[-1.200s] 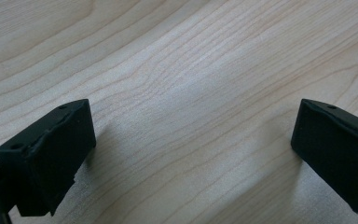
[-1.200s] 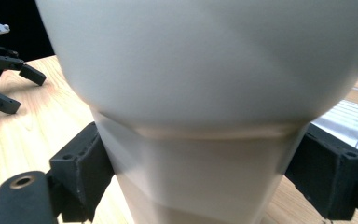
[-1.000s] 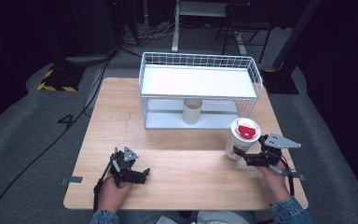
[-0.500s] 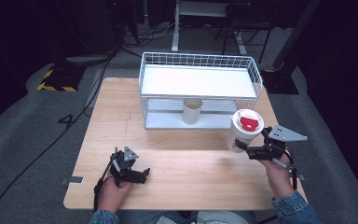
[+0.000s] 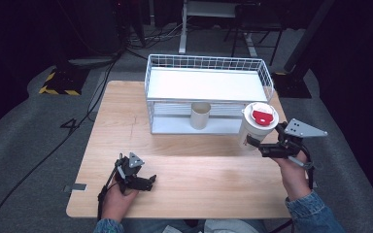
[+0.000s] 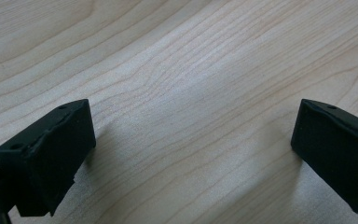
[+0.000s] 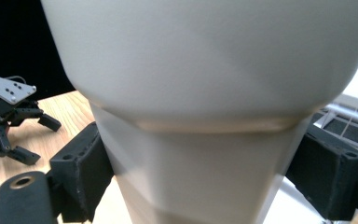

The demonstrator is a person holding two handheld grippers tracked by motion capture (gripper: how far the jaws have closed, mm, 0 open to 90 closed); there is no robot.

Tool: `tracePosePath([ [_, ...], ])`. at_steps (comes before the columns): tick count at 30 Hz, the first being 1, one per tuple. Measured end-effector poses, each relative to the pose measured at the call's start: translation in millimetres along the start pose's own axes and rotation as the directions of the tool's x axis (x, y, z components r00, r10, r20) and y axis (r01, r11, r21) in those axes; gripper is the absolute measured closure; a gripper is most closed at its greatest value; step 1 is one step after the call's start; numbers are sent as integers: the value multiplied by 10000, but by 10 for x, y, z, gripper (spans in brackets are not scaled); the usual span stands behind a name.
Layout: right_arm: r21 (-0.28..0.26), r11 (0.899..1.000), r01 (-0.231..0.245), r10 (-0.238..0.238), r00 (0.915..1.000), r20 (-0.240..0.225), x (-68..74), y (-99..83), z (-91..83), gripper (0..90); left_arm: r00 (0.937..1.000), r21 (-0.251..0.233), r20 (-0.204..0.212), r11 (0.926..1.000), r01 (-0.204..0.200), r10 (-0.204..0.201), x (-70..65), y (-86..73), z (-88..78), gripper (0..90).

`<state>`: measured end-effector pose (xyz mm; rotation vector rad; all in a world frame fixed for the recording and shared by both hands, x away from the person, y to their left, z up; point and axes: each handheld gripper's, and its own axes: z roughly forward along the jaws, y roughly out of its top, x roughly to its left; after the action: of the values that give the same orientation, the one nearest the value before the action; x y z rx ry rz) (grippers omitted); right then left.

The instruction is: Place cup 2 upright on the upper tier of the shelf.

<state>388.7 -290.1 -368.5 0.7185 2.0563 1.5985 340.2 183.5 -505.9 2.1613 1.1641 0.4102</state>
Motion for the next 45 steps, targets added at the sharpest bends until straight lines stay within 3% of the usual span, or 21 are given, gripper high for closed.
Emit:
tracePosePath([
  [19,-165,9995,269,-270,9996,-18,-59,529,75,149,9999,13,-81,9999,115,-115,-4,6,4,2],
  [45,-294,9995,134,-127,9997,223,-257,1048,358,148,9999,-2,-89,9999,129,-129,-5,11,10,2],
])
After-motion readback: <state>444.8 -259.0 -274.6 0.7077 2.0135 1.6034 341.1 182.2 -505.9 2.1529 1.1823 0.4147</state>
